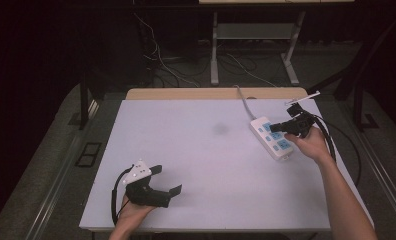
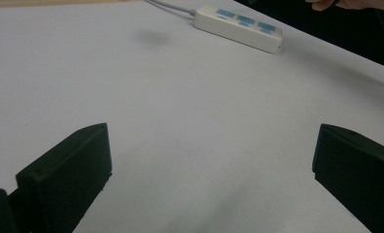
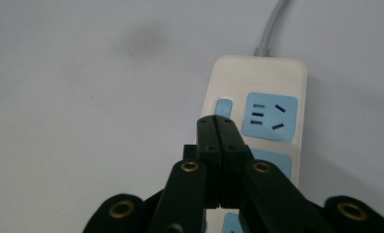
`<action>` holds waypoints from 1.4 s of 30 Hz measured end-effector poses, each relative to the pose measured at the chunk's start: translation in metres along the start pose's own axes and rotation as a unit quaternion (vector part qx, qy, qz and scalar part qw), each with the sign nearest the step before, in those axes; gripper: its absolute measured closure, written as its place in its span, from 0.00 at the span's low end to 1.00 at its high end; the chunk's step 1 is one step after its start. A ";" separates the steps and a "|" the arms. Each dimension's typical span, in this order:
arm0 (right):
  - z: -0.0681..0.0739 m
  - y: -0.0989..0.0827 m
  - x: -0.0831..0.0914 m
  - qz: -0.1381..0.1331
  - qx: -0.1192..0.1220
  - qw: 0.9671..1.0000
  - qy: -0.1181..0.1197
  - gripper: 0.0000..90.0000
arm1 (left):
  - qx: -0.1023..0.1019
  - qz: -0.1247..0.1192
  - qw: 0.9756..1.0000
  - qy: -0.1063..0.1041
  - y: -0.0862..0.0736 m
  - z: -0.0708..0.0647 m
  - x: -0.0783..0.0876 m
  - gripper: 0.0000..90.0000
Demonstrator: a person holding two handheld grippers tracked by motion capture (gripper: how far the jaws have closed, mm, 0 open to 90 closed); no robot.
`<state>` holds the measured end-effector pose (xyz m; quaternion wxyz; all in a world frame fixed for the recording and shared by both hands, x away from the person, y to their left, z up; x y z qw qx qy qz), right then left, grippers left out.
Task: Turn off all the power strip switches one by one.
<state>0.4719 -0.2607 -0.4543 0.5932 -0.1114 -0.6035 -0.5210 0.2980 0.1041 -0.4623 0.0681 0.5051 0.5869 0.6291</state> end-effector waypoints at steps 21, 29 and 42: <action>-0.003 0.026 -0.015 0.022 0.006 1.000 -0.005 1.00 | 0.000 0.000 1.000 -0.001 0.000 0.002 -0.001 0.00; -0.002 0.029 -0.027 0.031 0.006 0.999 -0.005 1.00 | 0.000 0.000 1.000 -0.002 0.001 0.002 -0.001 0.00; -0.003 0.025 -0.040 0.048 0.005 0.999 -0.004 1.00 | -0.002 0.000 1.000 0.000 0.001 0.002 0.000 0.00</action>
Point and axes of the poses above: each handheld gripper's, and its own axes: x roughly backward along the jaws, y roughly out of its top, z roughly to its left, the point moved 9 cm from there along -x, roughly forward along the jaws, and after that the axes turned 9 degrees about z, right-handed, at the moved point
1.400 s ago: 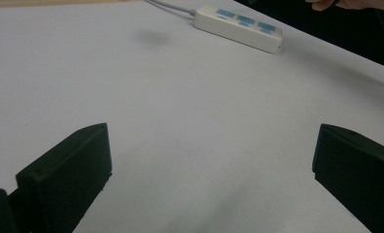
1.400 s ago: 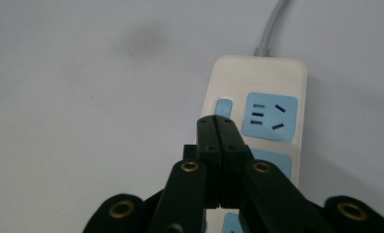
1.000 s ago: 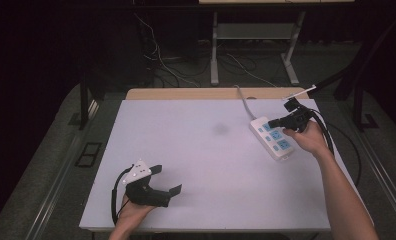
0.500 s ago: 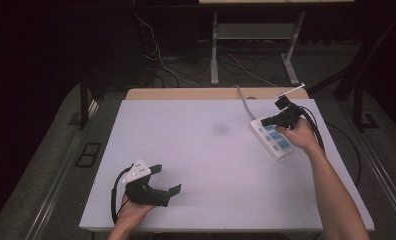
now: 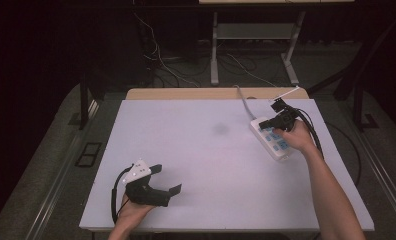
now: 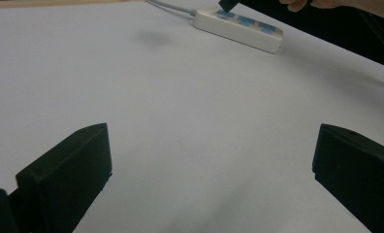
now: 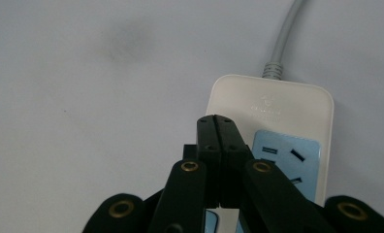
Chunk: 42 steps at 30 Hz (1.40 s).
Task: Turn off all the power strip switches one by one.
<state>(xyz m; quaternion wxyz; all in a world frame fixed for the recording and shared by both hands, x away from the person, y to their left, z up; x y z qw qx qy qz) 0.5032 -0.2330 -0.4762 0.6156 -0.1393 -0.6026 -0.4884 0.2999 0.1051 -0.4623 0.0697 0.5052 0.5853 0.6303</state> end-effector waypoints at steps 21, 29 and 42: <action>-0.006 -0.002 -0.009 -0.002 -0.002 1.000 -0.005 1.00 | -0.002 0.001 1.000 0.002 0.000 0.000 0.001 0.00; -0.007 -0.003 -0.009 -0.009 -0.009 1.000 0.008 1.00 | -0.003 0.001 1.000 0.000 0.000 -0.001 0.000 0.00; -0.004 -0.003 -0.010 0.000 0.003 1.000 -0.022 1.00 | -0.005 0.004 1.000 0.000 -0.001 -0.003 -0.001 0.00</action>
Point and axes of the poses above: each handheld gripper's, and its own axes: x roughly backward along the jaws, y roughly out of its top, z roughly to its left, the point moved 9 cm from there along -x, roughly forward along the jaws, and after that the axes turned 9 degrees about z, right-handed, at the moved point
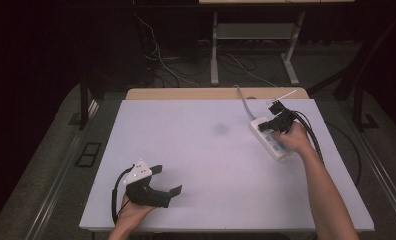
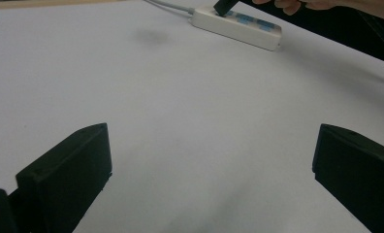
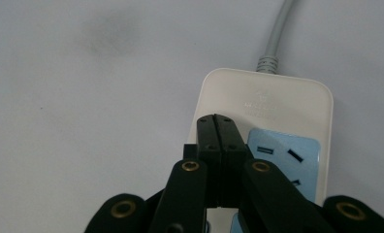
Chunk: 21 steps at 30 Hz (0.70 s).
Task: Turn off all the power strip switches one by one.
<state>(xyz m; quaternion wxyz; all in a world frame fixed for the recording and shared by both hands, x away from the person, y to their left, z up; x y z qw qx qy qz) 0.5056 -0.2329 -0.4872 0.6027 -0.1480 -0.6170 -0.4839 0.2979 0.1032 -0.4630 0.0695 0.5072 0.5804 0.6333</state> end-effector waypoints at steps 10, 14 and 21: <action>0.003 0.000 0.001 0.009 0.016 1.000 -0.026 1.00 | 0.002 0.000 1.000 0.001 0.000 0.002 0.000 0.00; 0.005 -0.002 0.006 0.018 0.033 0.998 -0.043 1.00 | 0.006 -0.002 1.000 0.002 0.000 0.003 0.000 0.00; 0.013 -0.003 0.023 0.004 0.045 0.998 -0.048 1.00 | 0.004 -0.002 1.000 0.001 0.001 0.001 -0.001 0.00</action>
Point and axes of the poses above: each handheld gripper's, and its own axes: x roughly backward along the jaws, y roughly out of its top, z roughly to its left, the point moved 9 cm from there along -x, roughly forward along the jaws, and after that the axes turned 9 degrees about z, right-handed, at the moved point
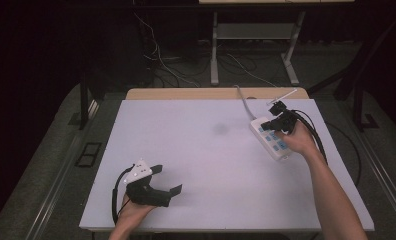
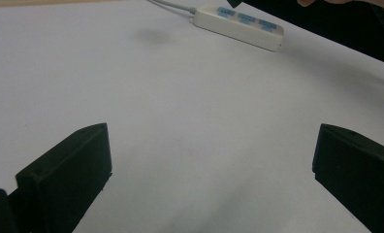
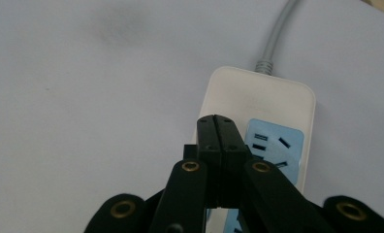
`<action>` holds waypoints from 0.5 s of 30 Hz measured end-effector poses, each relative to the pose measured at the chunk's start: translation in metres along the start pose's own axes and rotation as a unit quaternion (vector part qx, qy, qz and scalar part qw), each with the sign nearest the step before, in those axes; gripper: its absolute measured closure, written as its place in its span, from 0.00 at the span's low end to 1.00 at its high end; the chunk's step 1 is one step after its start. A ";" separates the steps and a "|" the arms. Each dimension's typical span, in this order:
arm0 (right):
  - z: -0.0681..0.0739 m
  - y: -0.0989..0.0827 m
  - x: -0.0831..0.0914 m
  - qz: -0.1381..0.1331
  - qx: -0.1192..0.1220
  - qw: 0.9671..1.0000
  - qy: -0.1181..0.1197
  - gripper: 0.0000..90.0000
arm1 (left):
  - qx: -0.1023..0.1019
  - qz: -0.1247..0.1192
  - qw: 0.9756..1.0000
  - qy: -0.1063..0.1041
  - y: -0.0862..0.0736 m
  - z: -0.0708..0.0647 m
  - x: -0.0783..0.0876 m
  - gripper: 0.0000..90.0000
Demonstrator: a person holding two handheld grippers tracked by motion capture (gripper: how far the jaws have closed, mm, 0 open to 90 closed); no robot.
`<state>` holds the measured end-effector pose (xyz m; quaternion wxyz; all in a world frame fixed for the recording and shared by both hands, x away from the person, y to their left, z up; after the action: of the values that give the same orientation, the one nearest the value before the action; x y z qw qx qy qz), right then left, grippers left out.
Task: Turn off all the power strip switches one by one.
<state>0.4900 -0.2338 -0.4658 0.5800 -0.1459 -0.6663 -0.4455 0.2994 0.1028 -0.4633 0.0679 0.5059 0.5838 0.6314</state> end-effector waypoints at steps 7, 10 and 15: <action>0.012 -0.002 0.026 -0.038 -0.017 0.999 0.014 0.94 | -0.001 -0.002 1.000 -0.003 0.001 -0.002 0.000 0.00; 0.015 -0.003 0.034 -0.053 -0.025 0.998 0.024 0.89 | 0.000 -0.003 1.000 -0.005 0.001 -0.003 0.001 0.00; 0.023 -0.011 0.051 -0.090 -0.045 0.994 0.034 0.72 | 0.000 -0.006 1.000 -0.007 0.002 -0.004 0.001 0.00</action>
<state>0.4529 -0.2386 -0.4228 0.5527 -0.0966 -0.6359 -0.5299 0.2973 0.1003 -0.4608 0.0759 0.5066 0.5863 0.6275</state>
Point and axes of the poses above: each handheld gripper's, and its own axes: x roughly backward along the jaws, y roughly out of its top, z roughly to its left, the point moved 9 cm from there along -x, roughly forward along the jaws, and after that the axes turned 9 degrees about z, right-handed, at the moved point
